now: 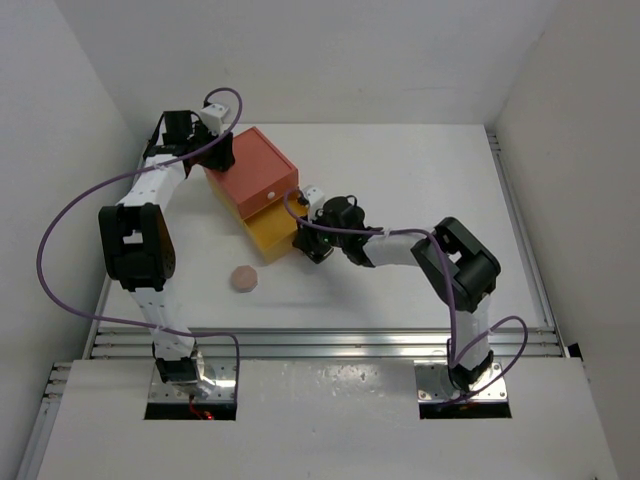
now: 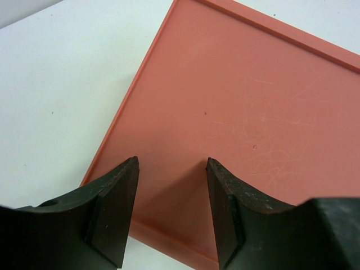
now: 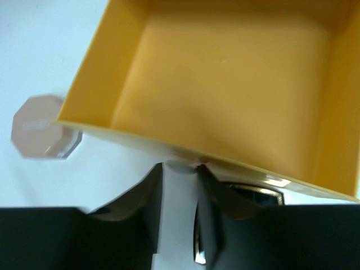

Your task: Organize the makeup

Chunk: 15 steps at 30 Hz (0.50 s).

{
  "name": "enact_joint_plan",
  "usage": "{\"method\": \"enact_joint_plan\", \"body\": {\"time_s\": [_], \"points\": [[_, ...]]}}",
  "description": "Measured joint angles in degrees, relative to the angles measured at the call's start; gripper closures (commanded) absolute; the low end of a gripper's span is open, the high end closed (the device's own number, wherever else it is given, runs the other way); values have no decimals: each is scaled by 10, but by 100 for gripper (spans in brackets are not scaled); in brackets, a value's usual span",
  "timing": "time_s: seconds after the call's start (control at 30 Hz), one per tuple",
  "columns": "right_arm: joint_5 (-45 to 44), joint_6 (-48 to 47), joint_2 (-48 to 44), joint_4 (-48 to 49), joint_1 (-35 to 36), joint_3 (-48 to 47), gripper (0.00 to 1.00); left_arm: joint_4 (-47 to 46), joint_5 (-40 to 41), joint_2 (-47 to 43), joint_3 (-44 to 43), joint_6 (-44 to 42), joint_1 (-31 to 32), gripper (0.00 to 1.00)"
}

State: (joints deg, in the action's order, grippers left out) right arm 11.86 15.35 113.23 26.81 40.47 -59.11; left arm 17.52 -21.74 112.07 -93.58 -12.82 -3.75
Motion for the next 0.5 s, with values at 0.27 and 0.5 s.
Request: {"method": "enact_joint_plan", "body": {"time_s": [0.27,0.5], "points": [[38,-4,-40,-42,0,4,25,0,0,1,-1,0,0,42],[7,3,-93,-233,-49,-97,8,0,-1,1,-1,0,0,40]]}}
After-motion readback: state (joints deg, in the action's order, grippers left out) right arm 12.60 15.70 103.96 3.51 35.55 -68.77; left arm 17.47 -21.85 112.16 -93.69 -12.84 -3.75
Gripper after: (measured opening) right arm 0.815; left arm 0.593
